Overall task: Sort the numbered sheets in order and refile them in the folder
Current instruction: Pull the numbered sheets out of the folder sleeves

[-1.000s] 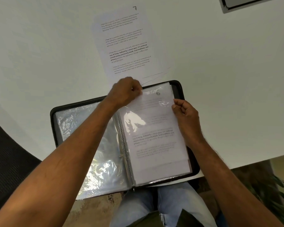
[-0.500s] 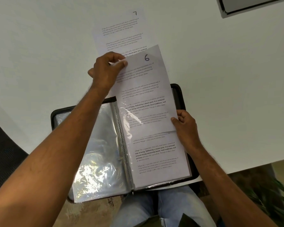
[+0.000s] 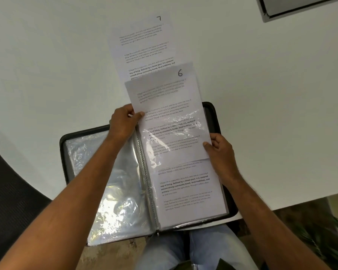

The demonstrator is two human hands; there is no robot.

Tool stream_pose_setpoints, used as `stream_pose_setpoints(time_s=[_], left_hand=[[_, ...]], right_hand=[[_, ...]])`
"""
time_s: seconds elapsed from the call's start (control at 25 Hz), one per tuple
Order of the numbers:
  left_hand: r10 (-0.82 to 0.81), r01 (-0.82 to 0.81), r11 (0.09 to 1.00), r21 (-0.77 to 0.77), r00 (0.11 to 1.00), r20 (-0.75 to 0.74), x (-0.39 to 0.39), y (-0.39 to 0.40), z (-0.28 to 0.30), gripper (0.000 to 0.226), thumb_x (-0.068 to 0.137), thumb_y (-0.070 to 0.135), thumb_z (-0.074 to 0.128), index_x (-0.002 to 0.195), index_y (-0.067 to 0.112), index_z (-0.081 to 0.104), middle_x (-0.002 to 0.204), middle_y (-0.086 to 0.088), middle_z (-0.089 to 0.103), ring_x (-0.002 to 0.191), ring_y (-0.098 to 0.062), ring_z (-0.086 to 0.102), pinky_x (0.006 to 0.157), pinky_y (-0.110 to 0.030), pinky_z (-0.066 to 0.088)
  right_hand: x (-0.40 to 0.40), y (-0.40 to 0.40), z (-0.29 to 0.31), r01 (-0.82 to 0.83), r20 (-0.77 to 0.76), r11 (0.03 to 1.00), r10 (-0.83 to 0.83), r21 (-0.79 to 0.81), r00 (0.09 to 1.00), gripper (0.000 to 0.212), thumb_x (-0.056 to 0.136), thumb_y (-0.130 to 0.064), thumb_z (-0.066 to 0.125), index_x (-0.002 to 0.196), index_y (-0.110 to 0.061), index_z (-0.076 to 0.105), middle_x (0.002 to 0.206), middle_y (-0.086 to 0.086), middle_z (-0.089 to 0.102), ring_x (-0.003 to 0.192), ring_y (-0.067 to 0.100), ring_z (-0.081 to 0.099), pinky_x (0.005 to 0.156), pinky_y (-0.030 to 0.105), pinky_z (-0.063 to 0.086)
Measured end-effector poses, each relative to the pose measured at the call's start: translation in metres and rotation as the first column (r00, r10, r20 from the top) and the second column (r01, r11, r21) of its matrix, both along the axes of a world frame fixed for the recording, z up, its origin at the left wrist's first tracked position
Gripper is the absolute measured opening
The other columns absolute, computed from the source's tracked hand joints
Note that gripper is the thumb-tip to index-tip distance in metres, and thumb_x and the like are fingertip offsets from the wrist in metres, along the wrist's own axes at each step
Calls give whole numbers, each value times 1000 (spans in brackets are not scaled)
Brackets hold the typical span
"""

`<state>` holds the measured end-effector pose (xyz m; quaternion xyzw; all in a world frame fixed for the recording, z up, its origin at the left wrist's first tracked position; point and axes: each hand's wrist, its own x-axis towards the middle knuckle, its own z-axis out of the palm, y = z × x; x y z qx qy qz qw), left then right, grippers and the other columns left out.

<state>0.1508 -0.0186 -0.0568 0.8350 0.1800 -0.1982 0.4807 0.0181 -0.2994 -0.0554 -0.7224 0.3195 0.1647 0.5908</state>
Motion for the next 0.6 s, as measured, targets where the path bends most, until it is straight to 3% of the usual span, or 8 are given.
stream_pose_setpoints(time_s=[0.12, 0.32, 0.6], left_hand=[[-26, 23, 998, 55, 998, 62, -1, -8, -1, 15, 96, 24, 69, 109, 21, 74, 99, -1, 75, 88, -20, 70, 90, -49, 59], [179, -175, 984, -42, 975, 130, 38, -13, 8, 12, 99, 20, 64, 109, 20, 71, 98, 6, 75, 72, -17, 69, 78, -44, 63], [201, -198, 980, -32, 953, 225, 118, -7, 10, 14, 98, 17, 63, 106, 24, 72, 94, 14, 74, 76, -15, 70, 79, -50, 62]], right_hand=[[-1, -2, 3, 14, 2, 1000, -14, 26, 1000, 22, 102, -19, 62, 124, -22, 64, 108, -9, 74, 89, 3, 73, 68, 18, 57], [1, -3, 0, 24, -25, 996, -21, 92, 999, 27, 96, -14, 67, 122, -22, 66, 106, -8, 76, 85, 6, 73, 65, 16, 54], [6, -6, -2, 38, -44, 994, -34, 98, 998, 19, 103, -20, 59, 120, -24, 66, 106, -7, 75, 87, 10, 75, 64, 16, 54]])
